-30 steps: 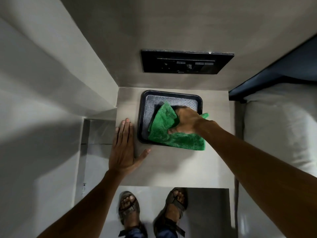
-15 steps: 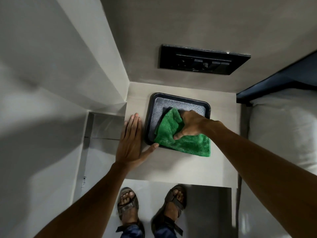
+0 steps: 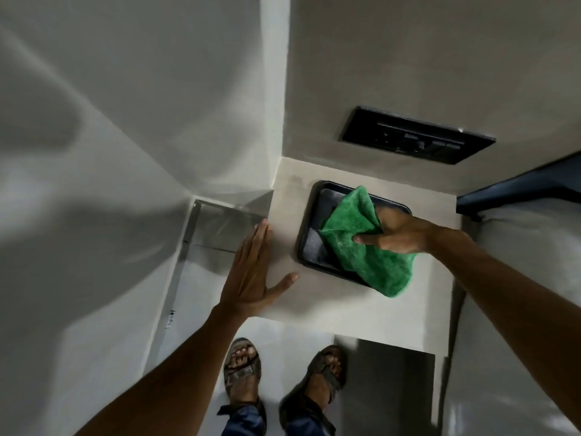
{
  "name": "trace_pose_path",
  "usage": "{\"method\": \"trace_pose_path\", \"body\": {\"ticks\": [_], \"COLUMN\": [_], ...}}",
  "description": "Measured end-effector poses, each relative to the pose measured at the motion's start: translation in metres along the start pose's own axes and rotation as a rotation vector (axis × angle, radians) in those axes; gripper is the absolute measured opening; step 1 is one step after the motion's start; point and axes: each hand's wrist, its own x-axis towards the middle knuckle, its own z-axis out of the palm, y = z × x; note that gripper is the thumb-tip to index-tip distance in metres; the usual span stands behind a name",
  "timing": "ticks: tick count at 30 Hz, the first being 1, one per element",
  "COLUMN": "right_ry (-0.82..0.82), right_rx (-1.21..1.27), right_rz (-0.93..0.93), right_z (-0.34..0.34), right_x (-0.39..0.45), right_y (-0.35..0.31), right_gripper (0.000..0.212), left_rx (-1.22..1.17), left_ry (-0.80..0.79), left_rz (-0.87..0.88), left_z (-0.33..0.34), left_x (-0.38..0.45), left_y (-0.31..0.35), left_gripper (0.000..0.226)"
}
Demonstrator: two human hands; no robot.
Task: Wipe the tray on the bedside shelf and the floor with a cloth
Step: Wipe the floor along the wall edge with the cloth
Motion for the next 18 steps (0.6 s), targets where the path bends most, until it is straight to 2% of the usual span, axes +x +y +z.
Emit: {"method": "trace_pose_path", "body": {"ticks": [5,9,13,18], "right_ry": [0.068,0.096,0.197,0.170], "right_rx": [0.167,0.204,0.001,-0.230], "right_rz": [-0.111,-0.210,-0.348,-0.404], "right_z": [0.009,0.049,0.114,0.232], "right_x": [-0.014,0.005,0.034,0.076], "right_y": [-0.073,-0.139,-0.203,-0.230], "right_gripper": [0.033,0.035,0.042,0.029], "left_rx": [-0.064,-0.021,0.002,-0.028], "left_ry": [0.031,0.097,0.146,0.158], "left_rz": [-0.080,-0.191,-0.303,-0.490], "left_z": [-0.021,-0.026,-0.019,0.029], "left_x": [-0.038,-0.081,-0.135,-0.216], "left_y": [-0.022,-0.050,-0.086,-0.127], "left_gripper": [0.114,0.112,0.108,0.103]}}
